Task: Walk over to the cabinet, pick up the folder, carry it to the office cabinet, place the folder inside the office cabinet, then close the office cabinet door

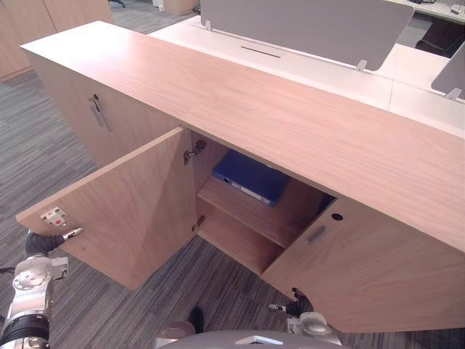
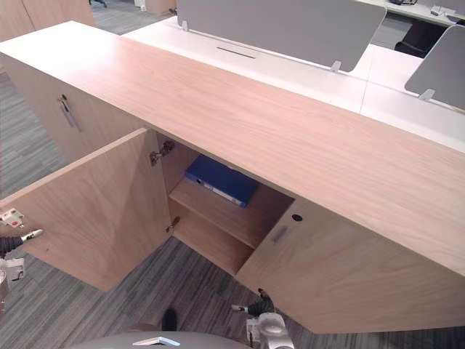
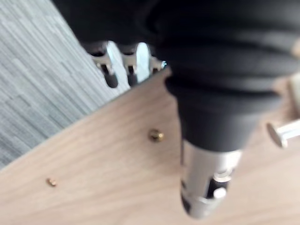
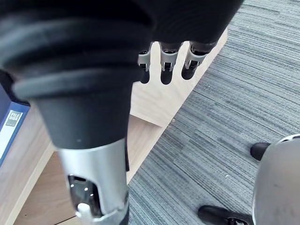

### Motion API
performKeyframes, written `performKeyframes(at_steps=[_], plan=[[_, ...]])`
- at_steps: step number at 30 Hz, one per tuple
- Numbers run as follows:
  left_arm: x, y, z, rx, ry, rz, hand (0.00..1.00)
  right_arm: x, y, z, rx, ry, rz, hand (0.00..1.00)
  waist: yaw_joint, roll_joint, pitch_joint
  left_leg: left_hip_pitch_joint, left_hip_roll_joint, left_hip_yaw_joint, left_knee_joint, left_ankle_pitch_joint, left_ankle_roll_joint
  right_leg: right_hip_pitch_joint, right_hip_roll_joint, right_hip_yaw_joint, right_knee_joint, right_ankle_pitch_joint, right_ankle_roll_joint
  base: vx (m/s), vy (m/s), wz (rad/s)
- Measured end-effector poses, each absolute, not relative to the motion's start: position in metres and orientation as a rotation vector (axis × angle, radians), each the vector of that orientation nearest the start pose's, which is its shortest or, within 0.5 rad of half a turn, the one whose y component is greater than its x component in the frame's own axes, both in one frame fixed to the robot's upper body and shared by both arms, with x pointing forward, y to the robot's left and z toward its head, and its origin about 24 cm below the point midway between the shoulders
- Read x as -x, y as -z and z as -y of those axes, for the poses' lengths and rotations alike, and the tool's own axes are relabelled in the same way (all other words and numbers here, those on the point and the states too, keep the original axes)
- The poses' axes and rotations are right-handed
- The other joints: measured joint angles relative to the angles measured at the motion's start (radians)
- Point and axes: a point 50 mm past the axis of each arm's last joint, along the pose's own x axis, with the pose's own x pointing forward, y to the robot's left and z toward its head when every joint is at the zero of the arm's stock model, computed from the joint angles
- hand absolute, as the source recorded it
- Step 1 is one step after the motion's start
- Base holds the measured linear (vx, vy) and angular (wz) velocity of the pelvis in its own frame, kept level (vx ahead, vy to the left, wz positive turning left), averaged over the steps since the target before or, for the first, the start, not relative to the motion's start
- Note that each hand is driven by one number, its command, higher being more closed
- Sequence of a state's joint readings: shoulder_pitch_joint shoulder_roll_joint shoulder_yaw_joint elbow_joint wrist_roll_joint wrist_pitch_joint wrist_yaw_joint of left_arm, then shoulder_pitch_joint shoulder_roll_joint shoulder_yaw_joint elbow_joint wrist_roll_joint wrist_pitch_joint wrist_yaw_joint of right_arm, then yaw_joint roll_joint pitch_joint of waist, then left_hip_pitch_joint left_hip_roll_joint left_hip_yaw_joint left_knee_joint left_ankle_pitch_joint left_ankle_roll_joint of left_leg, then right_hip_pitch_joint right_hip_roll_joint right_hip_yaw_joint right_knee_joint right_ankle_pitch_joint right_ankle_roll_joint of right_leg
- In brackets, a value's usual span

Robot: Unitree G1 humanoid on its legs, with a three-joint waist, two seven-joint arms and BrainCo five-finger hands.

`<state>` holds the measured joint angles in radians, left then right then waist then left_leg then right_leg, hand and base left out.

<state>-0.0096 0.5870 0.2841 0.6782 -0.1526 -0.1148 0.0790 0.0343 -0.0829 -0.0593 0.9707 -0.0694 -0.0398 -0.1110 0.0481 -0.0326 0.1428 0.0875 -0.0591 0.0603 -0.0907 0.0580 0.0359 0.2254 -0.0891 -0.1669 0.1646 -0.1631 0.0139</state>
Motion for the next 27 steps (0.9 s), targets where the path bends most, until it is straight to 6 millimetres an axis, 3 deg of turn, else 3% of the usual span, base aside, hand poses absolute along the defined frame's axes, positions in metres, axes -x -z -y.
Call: performKeyframes(at_steps=[12,14,20,27], plan=[[-0.198,0.007,-0.370,-0.368,-0.508,-0.421,0.00,-0.130,0.148,0.195,0.170,0.161,-0.973,0.00,0.001,-0.009,-0.007,-0.022,-0.003,0.023,0.000,0.016,-0.021,-0.004,-0.010,0.027,-0.052,-0.015,0.046,-0.05,-0.049,-0.04],[-0.200,0.011,-0.362,-0.350,-0.489,-0.418,0.00,-0.128,0.149,0.194,0.169,0.159,-0.984,0.00,0.001,-0.008,-0.012,-0.037,-0.008,0.024,0.000,0.035,-0.019,-0.016,-0.016,0.045,-0.053,-0.040,0.060,-0.10,-0.034,0.08],[-0.197,0.036,-0.323,-0.253,-0.418,-0.443,0.00,-0.128,0.150,0.192,0.178,0.147,-0.986,0.00,0.001,0.032,-0.023,-0.058,-0.002,0.030,0.000,0.058,-0.014,-0.044,-0.009,0.069,-0.042,-0.053,0.063,-0.09,-0.007,0.01],[-0.181,0.050,-0.285,-0.145,-0.345,-0.425,0.00,-0.128,0.150,0.189,0.176,0.137,-0.985,0.00,-0.002,0.042,-0.029,-0.069,-0.003,0.079,0.000,0.059,-0.014,-0.076,-0.011,0.126,-0.037,-0.050,0.059,-0.04,0.033,-0.16]])
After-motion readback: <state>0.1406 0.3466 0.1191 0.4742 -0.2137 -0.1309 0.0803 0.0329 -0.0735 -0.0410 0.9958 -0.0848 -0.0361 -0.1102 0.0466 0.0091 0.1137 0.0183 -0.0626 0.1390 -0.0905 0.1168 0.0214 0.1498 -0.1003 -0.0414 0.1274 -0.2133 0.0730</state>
